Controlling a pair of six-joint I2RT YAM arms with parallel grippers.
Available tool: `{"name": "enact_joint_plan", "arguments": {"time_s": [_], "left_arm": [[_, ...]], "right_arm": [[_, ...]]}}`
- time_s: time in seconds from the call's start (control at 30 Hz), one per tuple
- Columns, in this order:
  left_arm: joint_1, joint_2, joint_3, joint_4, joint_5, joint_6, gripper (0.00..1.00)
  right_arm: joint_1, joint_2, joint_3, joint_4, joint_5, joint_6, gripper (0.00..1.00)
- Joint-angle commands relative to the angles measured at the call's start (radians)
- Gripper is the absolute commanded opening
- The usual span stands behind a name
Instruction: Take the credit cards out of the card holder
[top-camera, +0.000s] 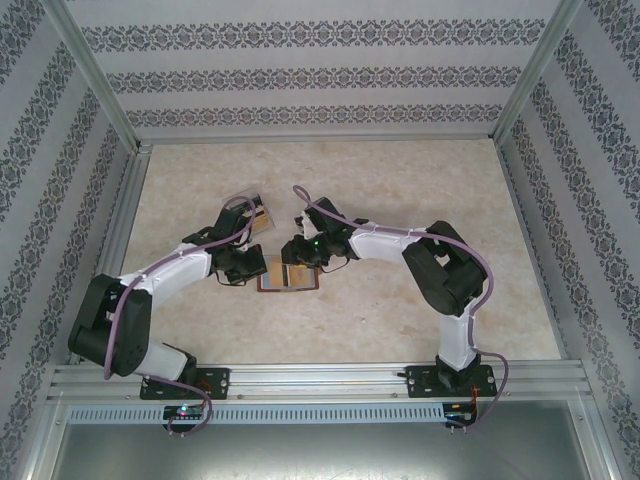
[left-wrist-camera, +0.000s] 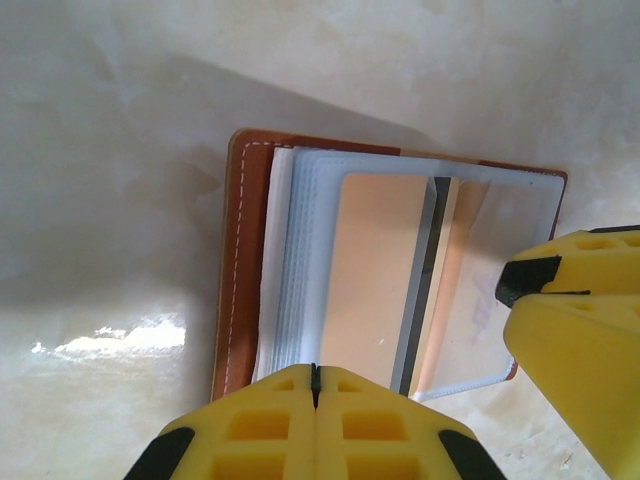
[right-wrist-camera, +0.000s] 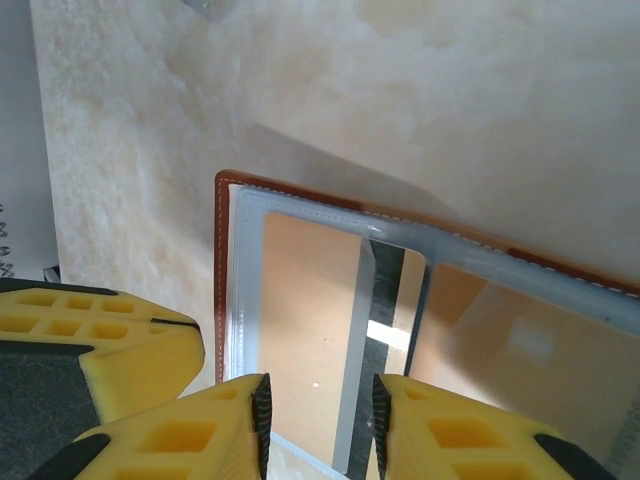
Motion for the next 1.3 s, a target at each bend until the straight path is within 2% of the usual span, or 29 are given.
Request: {"name": "enact_joint_plan", "arguments": {"time_s": [0.0,0.33,0.73,0.93,1.17,1.27], "left_arm": [[0.002,0.045,0.011,0.034,0.012,0.000,0.00],[0.002,0.120,-0.020,0.012,-0.033,0.005,0.00],[0.002,0.150,-0.028,0.018,-0.024,0.004,0.00],[0.002,0.152,-0.033,0.018,-0.022,0.003,0.00],[0.002,0.153,-0.034,0.017,-0.021,0.005,0.00],[0.002,0.150,-0.036,0.017,-0.022,0.005,0.00]], "right_arm": [[-0.001,0.026,-0.010,-0.015,0.019,-0.007,0.35],[0.001,0.068,0.016,-0.027,0.000,-0.011,0.35],[0.013,0.100,0.043,-0.036,-0.035,-0.010,0.33],[0.016,0.094,0.032,-0.029,-0.039,-0.006,0.23],[0.020,0.095,0.033,-0.027,-0.056,-0.009,0.22],[0.015,0.091,0.023,-0.019,-0.057,-0.006,0.13]]}}
